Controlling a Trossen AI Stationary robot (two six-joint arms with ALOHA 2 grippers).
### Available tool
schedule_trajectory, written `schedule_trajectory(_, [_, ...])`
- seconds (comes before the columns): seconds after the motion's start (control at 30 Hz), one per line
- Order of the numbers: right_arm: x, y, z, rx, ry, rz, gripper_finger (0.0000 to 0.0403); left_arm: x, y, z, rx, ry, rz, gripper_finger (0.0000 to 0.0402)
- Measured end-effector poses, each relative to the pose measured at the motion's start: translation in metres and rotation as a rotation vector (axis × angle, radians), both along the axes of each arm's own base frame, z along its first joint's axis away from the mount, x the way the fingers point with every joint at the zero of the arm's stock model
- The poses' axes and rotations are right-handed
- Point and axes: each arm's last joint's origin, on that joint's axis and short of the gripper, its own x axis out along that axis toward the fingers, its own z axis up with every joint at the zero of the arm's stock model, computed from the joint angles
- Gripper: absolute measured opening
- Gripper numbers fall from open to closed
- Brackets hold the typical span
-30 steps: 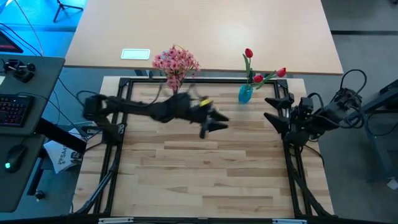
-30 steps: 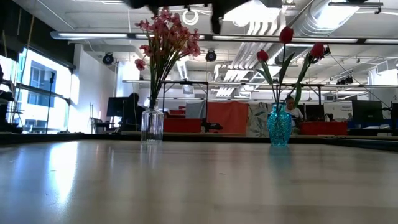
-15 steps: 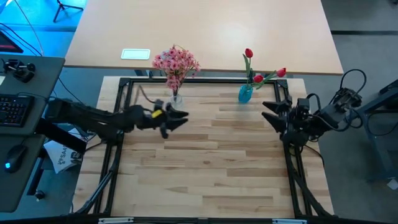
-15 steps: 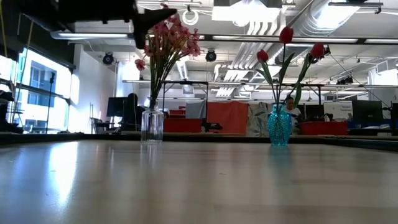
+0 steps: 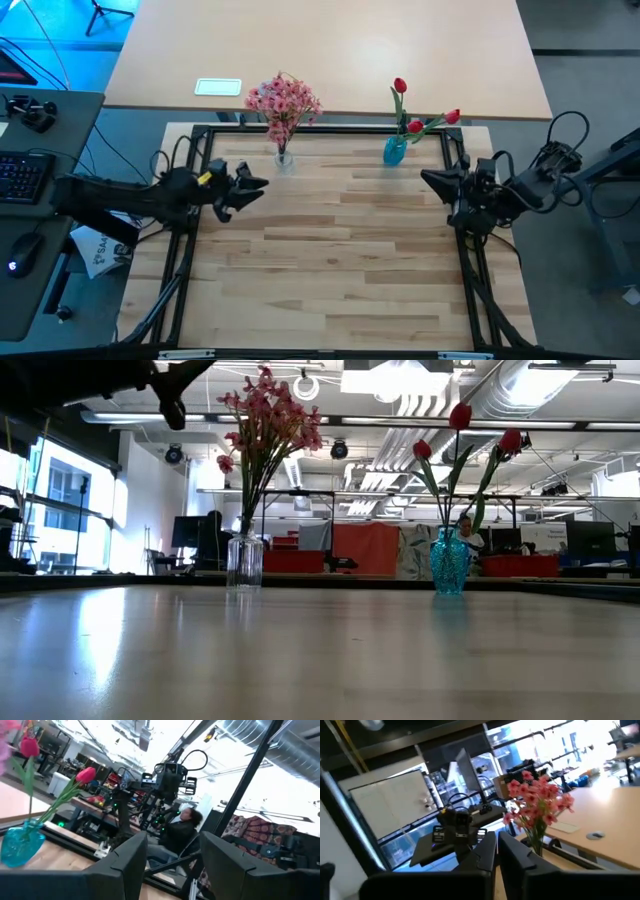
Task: Sort flowers into vase by color
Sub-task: Return to Home Position
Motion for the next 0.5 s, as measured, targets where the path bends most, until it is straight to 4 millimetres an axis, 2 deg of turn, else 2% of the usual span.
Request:
schedule_trajectory(0.17, [0.001,0.000,-0.003,0.057,0.002,-0.015,0.0003,-0.016,-0.001,-0.008,0.008,0.005,0.002,0.0140])
schedule_trajectory(0.27, [0.001,0.000,-0.004,0.094,-0.005,-0.014,0.0007,-0.025,-0.002,-0.013,0.032,-0.005,-0.006,0.0099])
schedule_trajectory(0.4, [0.001,0.000,-0.005,0.098,0.000,-0.013,0.0003,-0.034,-0.003,-0.018,0.053,-0.030,-0.042,0.0023])
schedule_trajectory(0.5, [0.002,0.001,-0.008,0.072,0.030,-0.013,0.0002,-0.039,-0.004,-0.023,0.063,-0.048,-0.066,0.0009])
